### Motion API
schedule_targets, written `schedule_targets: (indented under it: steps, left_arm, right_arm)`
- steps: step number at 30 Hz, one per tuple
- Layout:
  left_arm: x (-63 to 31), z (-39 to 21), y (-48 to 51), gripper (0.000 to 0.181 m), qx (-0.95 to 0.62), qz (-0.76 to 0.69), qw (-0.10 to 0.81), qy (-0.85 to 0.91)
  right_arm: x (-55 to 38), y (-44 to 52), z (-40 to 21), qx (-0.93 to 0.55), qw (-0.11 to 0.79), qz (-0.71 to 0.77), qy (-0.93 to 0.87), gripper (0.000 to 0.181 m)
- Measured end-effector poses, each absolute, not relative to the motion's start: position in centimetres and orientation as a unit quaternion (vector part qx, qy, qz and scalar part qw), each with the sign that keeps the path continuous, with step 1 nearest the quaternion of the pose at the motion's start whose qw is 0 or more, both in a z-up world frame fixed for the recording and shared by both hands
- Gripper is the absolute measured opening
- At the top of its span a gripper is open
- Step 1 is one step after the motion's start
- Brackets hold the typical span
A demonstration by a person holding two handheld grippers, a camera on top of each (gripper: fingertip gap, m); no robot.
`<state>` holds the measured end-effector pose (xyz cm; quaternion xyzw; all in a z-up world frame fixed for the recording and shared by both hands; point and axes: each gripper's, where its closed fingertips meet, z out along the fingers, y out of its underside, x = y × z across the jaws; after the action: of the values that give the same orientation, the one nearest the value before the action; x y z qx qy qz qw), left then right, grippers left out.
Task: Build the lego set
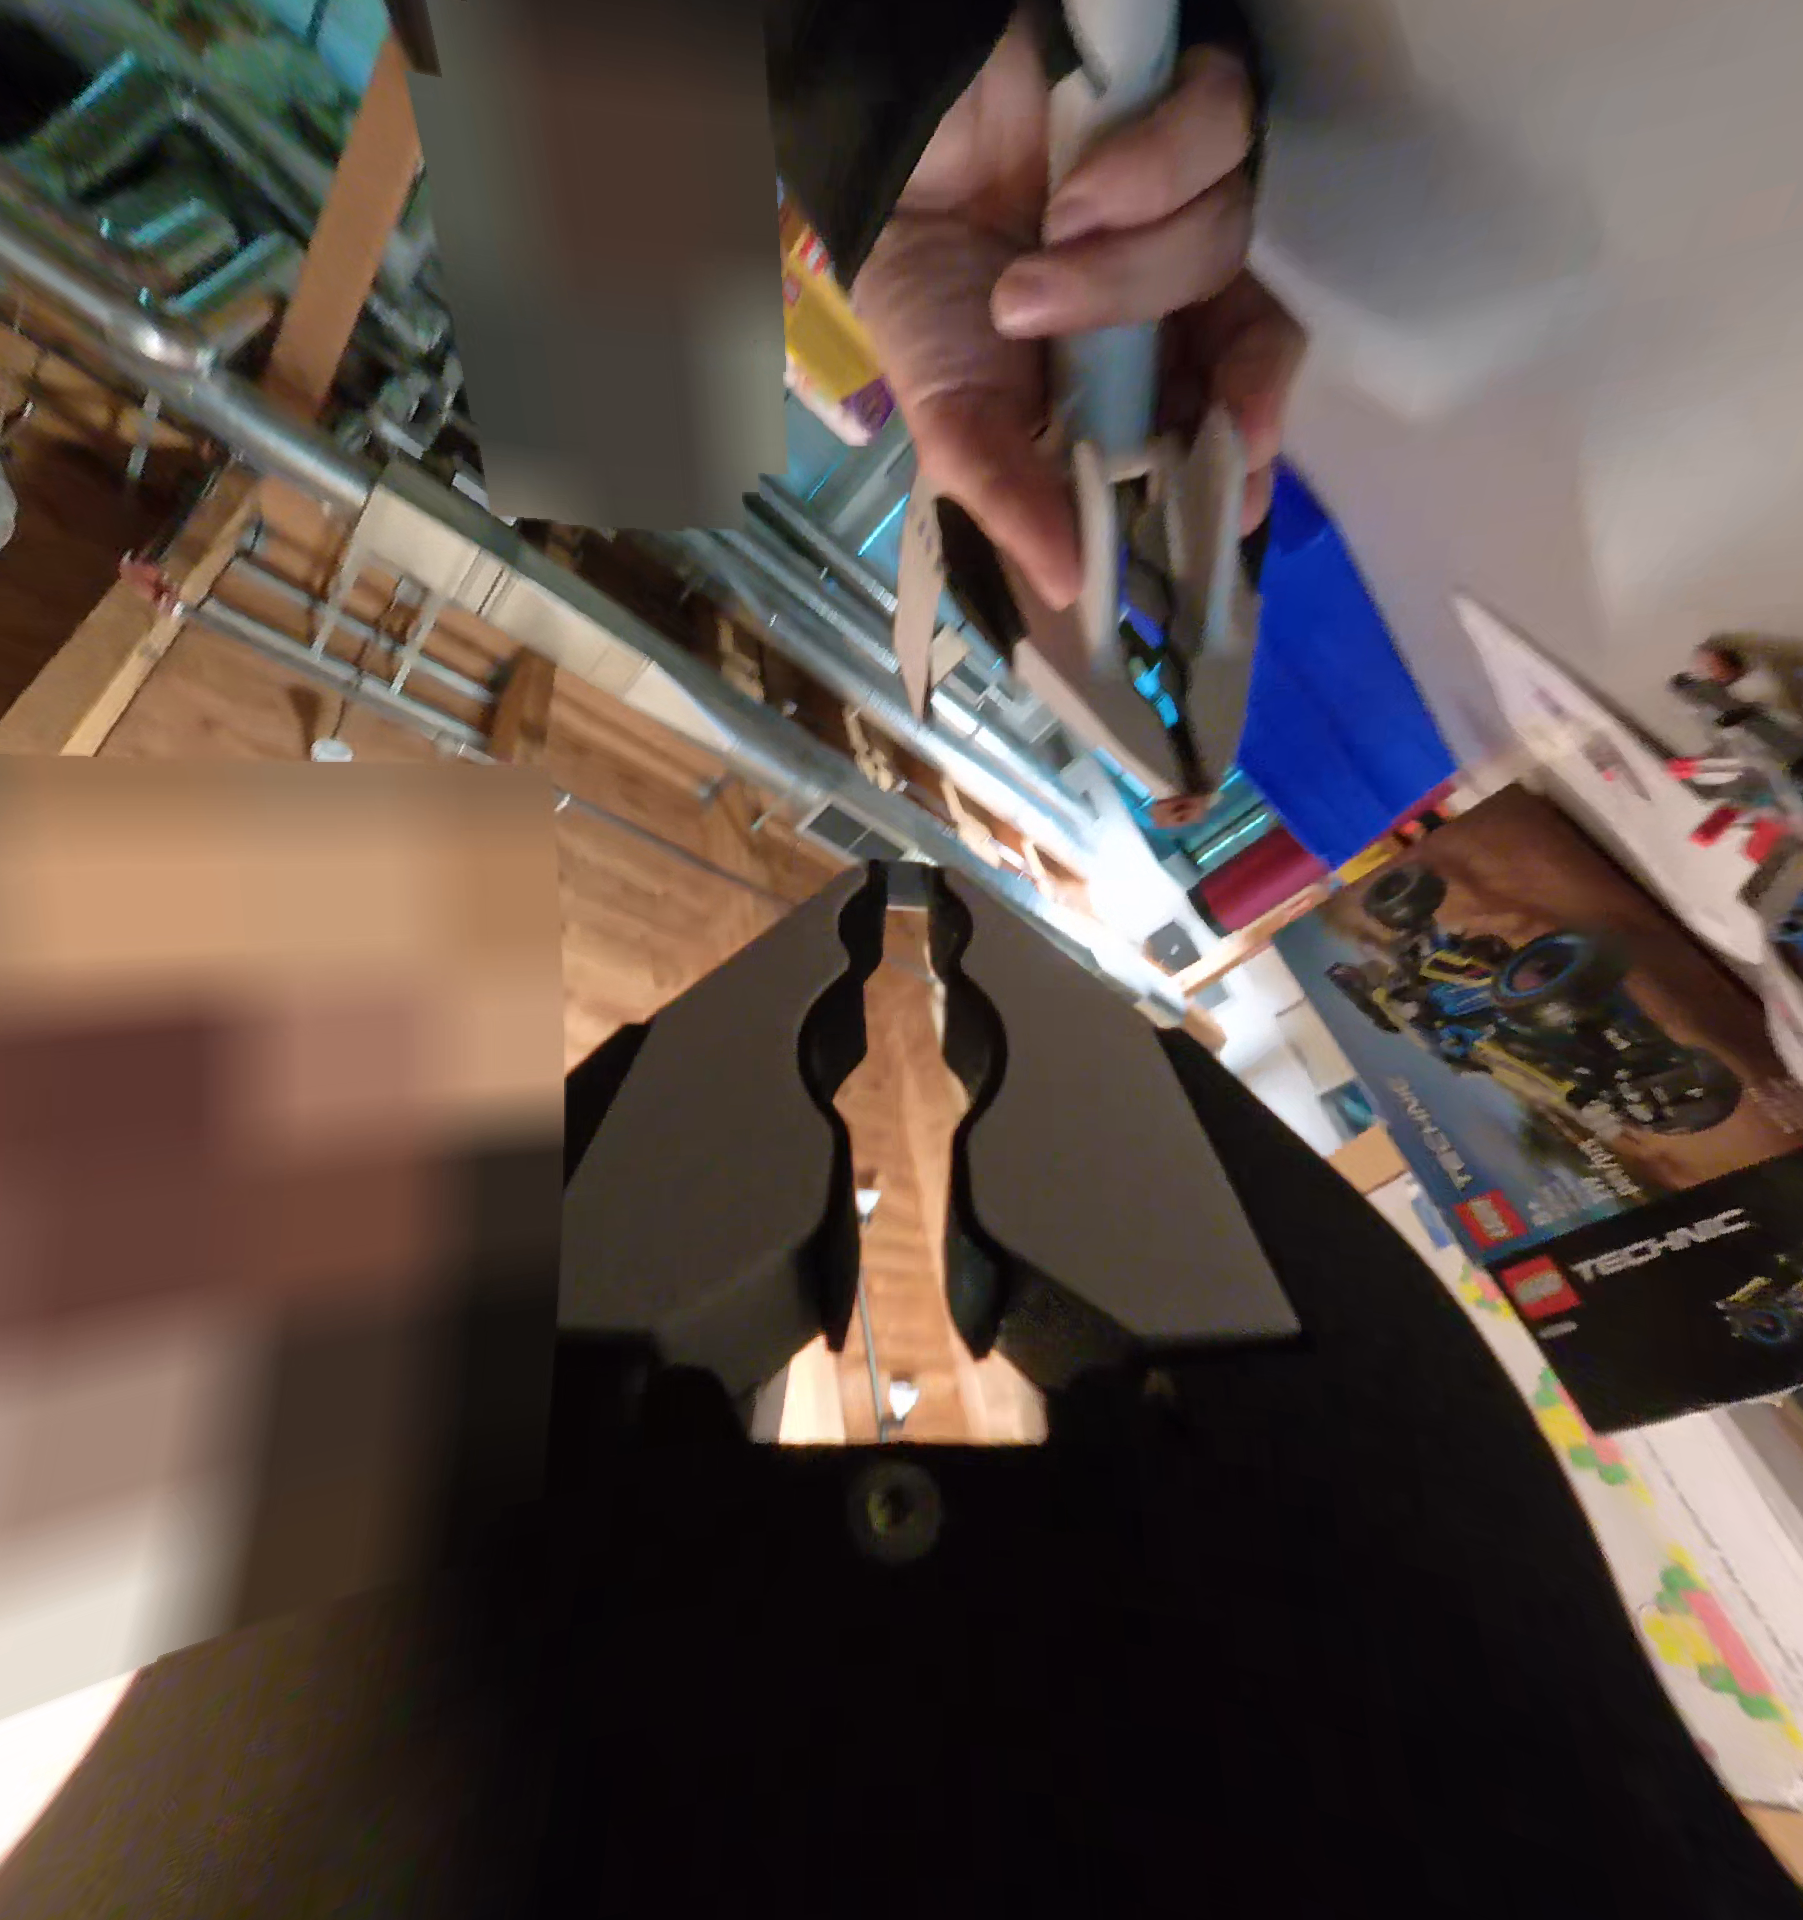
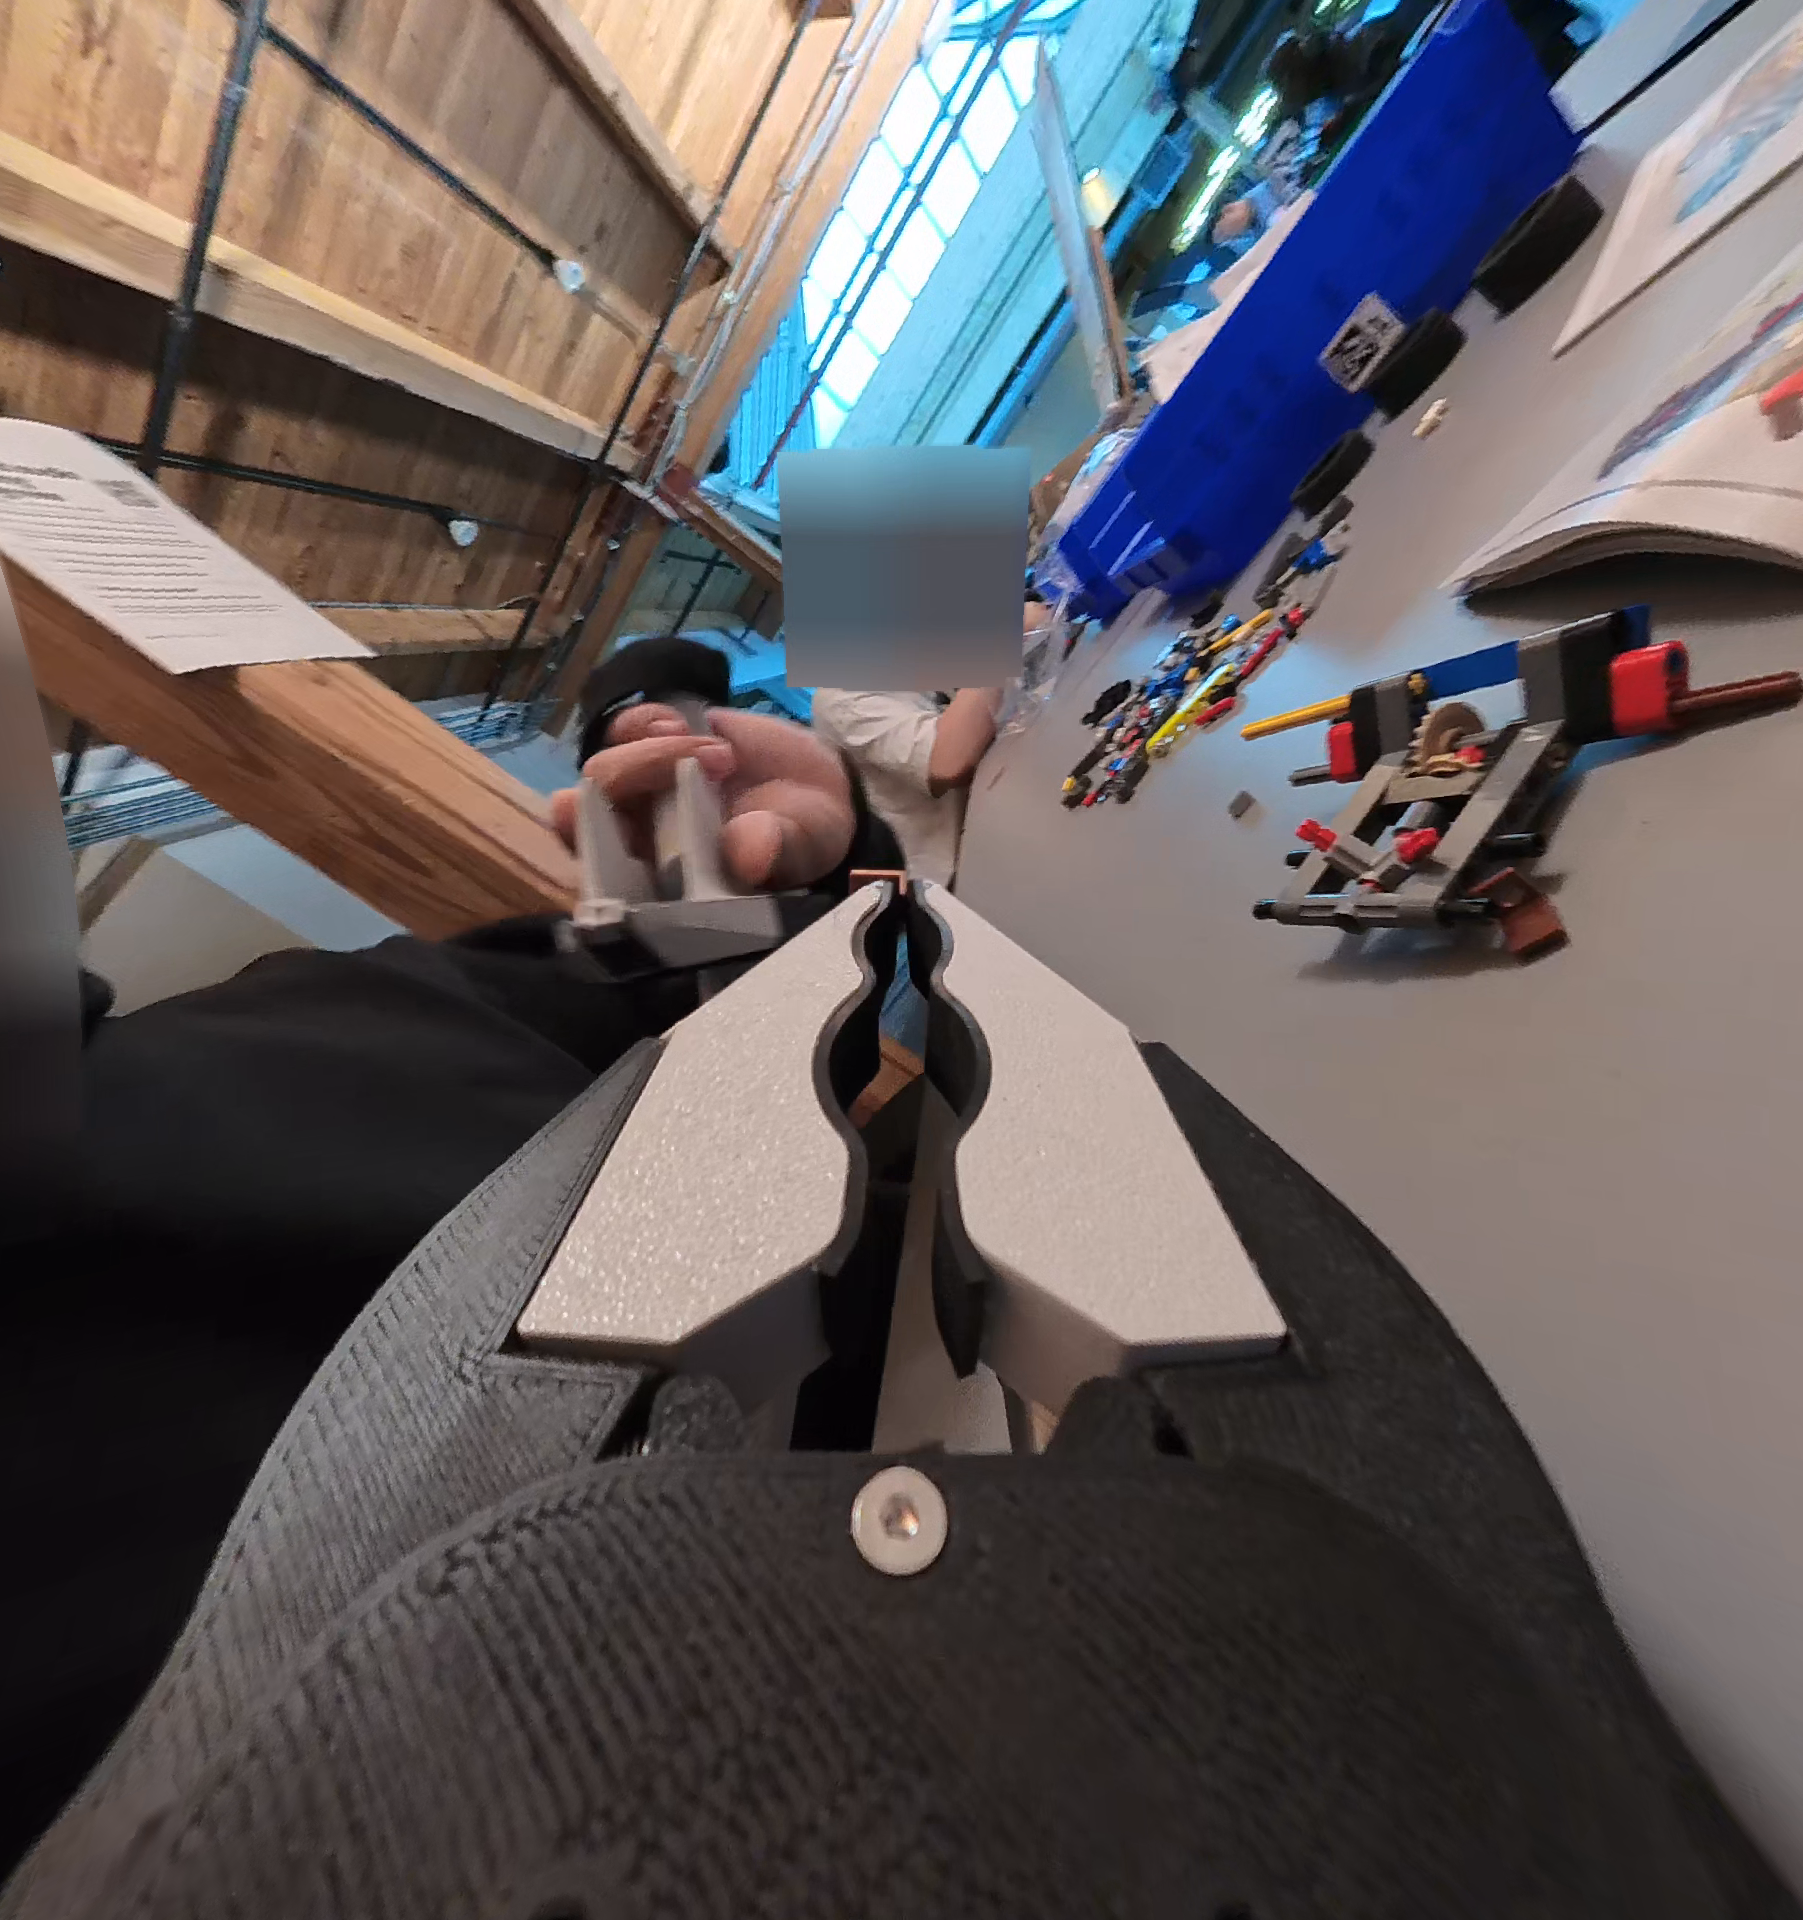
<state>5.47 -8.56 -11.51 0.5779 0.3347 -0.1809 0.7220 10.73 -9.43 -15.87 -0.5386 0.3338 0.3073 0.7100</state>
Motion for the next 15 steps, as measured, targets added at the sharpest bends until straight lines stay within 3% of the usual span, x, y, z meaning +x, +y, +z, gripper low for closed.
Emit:
schedule_targets:
  steps: [1,8,15]
  left_arm:
    - [5.6,-12.2,-8.6,0.006,0.593,-0.18,0.706,0.342]
    - [7.1,-15.2,-8.8,0.006,0.677,-0.159,0.594,0.405]
    - [7.6,-15.6,-8.8,0.005,0.705,-0.134,0.549,0.428]
  right_arm:
    - [10.5,-9.4,-15.8,-0.54,0.709,0.315,0.327,0.0]
    - [8.9,-8.4,-15.4,-0.564,0.698,0.348,0.272,0.0]
    - [8.6,-8.4,-15.1,-0.565,0.699,0.354,0.258,0.0]
